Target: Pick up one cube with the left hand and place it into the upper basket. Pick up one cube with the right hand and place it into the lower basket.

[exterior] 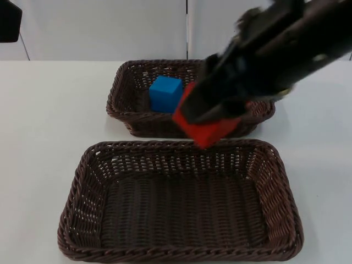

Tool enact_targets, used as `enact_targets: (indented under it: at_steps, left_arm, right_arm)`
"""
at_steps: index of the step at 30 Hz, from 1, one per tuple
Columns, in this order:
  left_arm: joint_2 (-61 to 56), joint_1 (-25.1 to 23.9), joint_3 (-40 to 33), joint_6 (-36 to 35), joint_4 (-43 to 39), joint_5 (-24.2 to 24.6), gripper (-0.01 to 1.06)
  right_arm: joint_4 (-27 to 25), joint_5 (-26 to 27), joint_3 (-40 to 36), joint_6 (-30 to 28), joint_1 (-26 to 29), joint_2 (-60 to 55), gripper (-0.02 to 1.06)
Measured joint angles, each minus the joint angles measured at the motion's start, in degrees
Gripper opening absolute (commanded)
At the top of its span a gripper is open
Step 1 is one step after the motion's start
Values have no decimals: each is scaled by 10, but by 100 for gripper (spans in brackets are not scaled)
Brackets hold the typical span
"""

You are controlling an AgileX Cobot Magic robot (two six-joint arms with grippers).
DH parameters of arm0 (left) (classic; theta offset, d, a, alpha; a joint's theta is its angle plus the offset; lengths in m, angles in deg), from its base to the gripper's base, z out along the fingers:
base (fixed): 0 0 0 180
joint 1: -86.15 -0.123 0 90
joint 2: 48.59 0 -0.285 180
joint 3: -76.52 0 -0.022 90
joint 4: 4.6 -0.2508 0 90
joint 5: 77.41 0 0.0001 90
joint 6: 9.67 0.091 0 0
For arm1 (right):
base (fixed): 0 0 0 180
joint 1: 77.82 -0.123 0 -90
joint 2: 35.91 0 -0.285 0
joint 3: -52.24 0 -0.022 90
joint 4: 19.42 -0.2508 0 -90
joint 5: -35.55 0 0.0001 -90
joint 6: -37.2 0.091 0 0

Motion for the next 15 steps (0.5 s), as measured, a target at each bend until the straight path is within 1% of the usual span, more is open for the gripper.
enact_targets:
  at_steps: [5, 15]
  left_arm:
    - [0, 0, 0, 0, 0, 0, 89]
    - [0, 0, 0, 0, 0, 0, 89]
  right_arm:
    - [0, -13, 41, 0, -32, -76, 0]
    - [3, -17, 45, 0, -34, -120, 0]
